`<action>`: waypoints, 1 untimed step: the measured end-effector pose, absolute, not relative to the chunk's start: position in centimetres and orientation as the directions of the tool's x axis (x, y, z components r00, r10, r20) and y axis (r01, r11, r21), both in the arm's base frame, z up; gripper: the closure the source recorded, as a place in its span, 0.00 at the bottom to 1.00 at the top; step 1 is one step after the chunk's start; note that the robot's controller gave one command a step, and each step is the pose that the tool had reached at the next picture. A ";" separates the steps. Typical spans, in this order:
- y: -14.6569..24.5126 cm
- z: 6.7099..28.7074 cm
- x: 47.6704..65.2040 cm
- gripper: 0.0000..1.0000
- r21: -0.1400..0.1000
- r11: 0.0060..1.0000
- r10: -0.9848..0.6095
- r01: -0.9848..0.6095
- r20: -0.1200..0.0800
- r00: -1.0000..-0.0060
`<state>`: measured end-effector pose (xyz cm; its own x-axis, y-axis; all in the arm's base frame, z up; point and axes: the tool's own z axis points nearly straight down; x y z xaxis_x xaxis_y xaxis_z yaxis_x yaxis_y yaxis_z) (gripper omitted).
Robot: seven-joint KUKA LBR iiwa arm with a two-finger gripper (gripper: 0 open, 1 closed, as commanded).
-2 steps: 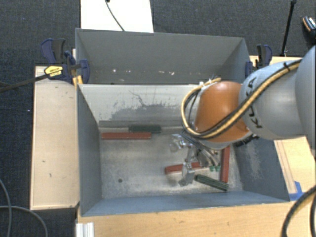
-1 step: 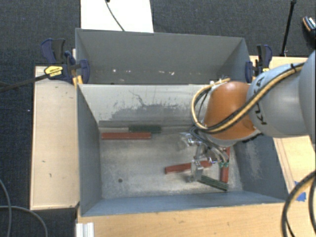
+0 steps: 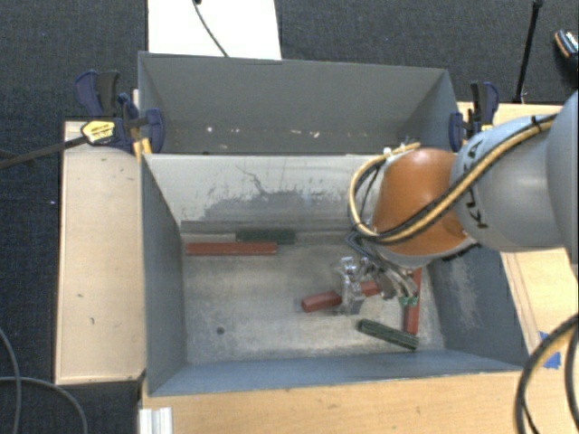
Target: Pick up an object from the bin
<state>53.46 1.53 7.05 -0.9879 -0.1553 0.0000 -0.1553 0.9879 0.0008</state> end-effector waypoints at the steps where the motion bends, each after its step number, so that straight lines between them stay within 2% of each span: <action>1: -0.7 11.4 52.9 1.00 -0.002 0.944 -0.331 -0.331 -0.005 -0.943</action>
Offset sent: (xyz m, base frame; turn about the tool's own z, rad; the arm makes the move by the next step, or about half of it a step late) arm -0.0062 -0.0219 0.0428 -0.1838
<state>52.92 -0.72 11.45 -0.9435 -0.3314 -0.0046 -0.3314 0.9435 -0.0017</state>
